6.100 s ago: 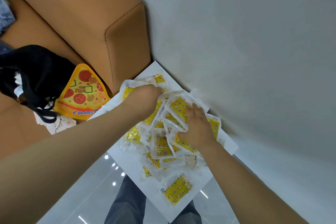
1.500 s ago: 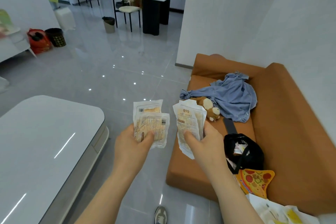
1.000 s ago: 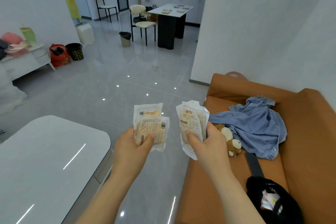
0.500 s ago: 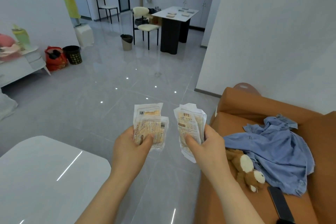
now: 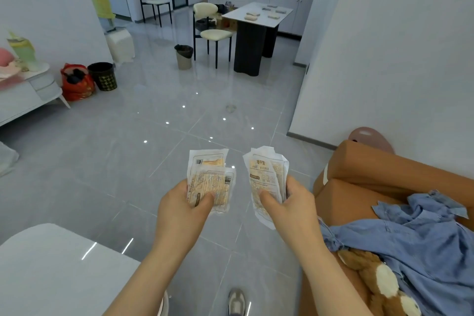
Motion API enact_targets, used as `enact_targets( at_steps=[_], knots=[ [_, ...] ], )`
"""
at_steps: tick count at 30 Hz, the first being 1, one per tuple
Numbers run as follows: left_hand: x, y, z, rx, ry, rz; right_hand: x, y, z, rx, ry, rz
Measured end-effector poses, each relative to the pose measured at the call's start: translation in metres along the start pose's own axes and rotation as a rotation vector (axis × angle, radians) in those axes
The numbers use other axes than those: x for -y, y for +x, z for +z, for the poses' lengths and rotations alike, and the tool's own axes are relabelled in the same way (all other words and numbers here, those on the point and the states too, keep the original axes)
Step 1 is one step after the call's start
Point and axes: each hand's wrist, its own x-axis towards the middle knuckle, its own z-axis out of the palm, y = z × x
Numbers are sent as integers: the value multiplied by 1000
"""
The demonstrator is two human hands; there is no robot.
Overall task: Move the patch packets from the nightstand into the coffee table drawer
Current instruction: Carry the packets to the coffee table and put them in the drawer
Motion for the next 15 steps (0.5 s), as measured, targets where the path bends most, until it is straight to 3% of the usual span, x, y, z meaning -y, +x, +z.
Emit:
enact_targets(
  at_steps=[6,15],
  knots=[
    [0,95,18,-71,1,-38,-7,107,23,80,53,-16],
    [11,204,25,-193,94,-165,-13,246,68,238,-55,-47]
  ],
)
